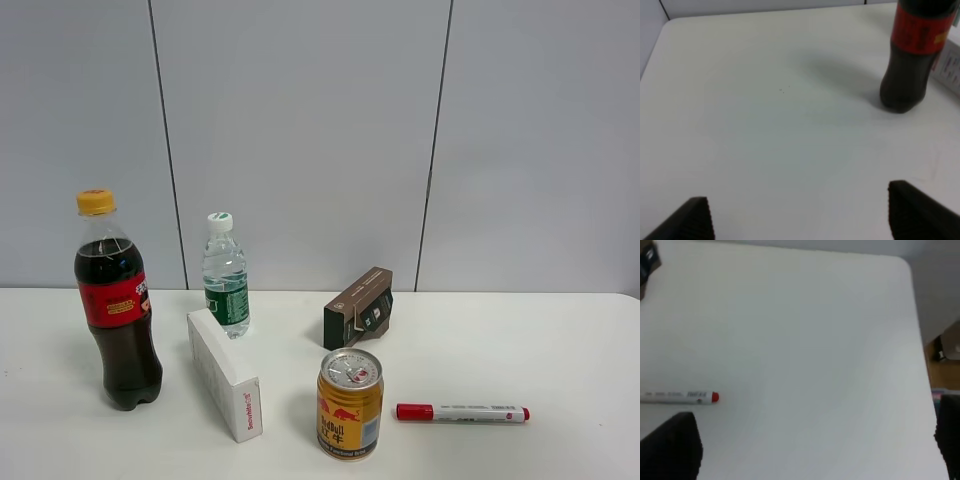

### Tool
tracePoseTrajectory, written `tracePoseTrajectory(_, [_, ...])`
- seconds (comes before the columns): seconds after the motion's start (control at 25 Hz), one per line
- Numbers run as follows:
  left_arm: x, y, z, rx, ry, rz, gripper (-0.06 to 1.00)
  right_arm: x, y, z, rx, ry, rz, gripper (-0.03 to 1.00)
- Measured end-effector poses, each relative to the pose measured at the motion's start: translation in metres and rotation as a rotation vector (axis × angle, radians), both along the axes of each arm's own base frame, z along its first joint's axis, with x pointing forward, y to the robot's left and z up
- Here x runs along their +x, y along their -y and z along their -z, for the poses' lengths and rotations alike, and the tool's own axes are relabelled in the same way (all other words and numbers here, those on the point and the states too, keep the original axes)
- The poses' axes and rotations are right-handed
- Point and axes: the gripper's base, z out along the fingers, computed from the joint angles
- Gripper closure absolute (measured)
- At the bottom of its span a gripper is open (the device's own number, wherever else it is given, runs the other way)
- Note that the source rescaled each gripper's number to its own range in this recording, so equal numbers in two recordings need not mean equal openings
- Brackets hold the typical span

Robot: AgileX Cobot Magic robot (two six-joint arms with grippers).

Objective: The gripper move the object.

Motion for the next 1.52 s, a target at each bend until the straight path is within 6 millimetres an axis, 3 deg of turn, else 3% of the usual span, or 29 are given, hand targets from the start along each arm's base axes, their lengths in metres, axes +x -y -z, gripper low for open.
tracePoseTrajectory(0.24, [0.000,0.000,0.000,0.000,0.000,0.000,-0.06,-0.060,0.002,-0.005,0.057,0.211,0.056,-0.03])
tracePoseTrajectory(0.48, [0.000,0.000,0.000,0.000,0.000,0.000,-0.06,-0.094,0.001,0.025,0.087,0.248,0.057,-0.03])
tracePoseTrajectory(0.84, [0.000,0.000,0.000,0.000,0.000,0.000,-0.06,-0.105,-0.009,0.091,0.196,0.137,0.004,-0.03])
tracePoseTrajectory(1.52, [0.000,0.000,0.000,0.000,0.000,0.000,-0.06,-0.108,-0.011,0.092,0.199,0.148,-0.094,-0.03])
